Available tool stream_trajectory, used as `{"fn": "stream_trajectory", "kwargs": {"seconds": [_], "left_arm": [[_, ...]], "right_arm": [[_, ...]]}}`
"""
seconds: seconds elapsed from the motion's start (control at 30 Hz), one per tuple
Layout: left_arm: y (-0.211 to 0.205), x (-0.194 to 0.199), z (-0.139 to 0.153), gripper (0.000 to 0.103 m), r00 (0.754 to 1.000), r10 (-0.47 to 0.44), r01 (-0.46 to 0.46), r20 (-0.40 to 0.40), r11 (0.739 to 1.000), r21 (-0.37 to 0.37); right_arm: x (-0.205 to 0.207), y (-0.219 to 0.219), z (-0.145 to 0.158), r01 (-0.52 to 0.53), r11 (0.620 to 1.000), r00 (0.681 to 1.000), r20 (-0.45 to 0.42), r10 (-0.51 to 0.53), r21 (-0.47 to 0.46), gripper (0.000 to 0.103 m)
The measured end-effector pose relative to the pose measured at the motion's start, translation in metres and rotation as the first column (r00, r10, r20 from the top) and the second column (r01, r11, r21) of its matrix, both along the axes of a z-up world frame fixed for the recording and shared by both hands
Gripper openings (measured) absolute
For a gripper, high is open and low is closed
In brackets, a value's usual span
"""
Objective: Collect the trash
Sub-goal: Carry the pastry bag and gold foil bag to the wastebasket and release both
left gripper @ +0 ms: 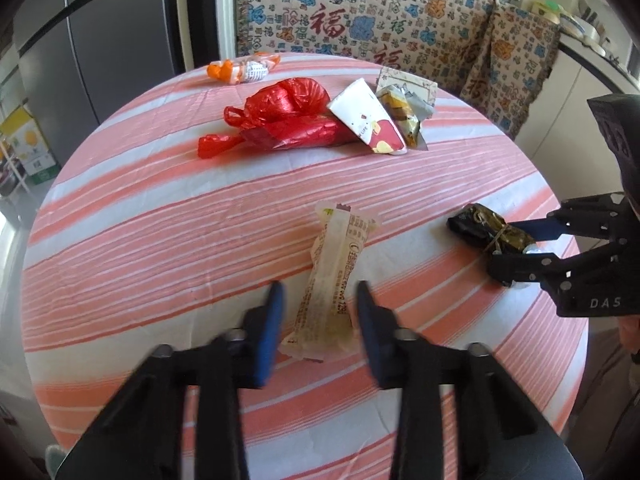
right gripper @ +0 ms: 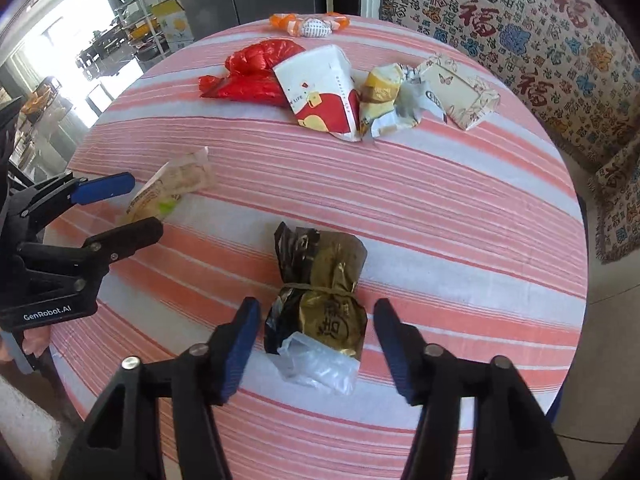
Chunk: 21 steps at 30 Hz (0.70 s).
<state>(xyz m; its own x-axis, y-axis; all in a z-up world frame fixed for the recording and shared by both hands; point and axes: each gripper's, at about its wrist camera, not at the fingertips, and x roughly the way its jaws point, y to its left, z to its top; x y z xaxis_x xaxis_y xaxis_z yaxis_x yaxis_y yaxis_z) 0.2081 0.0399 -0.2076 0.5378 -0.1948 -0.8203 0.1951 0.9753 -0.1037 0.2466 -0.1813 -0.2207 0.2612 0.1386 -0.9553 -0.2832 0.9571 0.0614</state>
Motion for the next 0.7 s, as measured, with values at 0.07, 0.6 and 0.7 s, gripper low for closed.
{"fn": "stream_trajectory", "kwargs": {"seconds": [0.07,0.6,0.7], "left_arm": [[0.004,-0.001,0.002,0.020,1.000,0.015,-0.015,0.006,1.000,-0.023],[-0.057,-0.021,0.032,0.017,0.996,-0.048,0.055,0.070,0.993,-0.107],[-0.086,-0.023,0.041,0.017,0.994,-0.085,0.094,0.070,0.987,-0.129]], "right_arm": [[-0.003,-0.005,0.005,0.023,0.999,1.000,0.009,-0.024,0.031,0.045],[-0.040,-0.083,0.039,0.176,0.976,0.979,0.080,-0.187,0.128,0.045],[-0.049,-0.108,0.045,0.214,0.967,0.969,0.092,-0.228,0.138,0.045]]}}
